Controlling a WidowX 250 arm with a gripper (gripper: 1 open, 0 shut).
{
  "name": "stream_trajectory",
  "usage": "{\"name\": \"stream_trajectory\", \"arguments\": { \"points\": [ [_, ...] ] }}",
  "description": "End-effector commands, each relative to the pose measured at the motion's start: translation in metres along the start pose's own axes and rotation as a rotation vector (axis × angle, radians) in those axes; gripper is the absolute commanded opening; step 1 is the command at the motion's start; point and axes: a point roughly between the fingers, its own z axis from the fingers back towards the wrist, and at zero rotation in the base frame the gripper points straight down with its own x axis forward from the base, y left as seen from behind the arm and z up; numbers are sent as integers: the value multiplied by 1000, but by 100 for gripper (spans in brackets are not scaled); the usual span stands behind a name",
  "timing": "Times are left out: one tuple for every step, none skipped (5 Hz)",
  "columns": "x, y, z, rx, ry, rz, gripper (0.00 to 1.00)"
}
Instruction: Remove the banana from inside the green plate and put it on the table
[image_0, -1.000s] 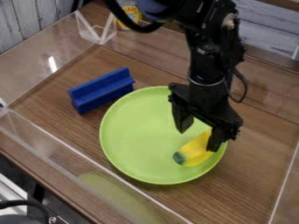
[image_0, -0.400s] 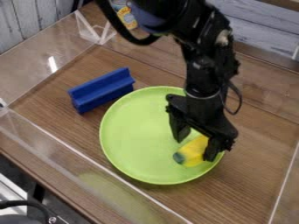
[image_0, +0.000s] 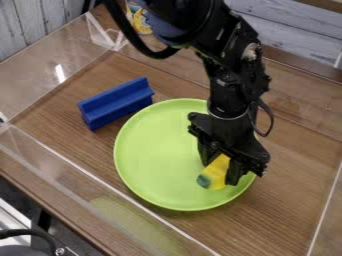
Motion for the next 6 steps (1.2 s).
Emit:
{"name": "stream_trajectory", "arguments": {
  "points": [
    [-1,2,10,-5,-27,19,0],
    [-4,1,14,-15,-30,28,0],
    [-5,0,17,-26,-33,34,0],
    [-6,0,20,-35,-36,40,0],
    [-8,-1,21,-43,-36,46,0],
    [-8,-2,22,-50,-36,49,0]
  ]
}}
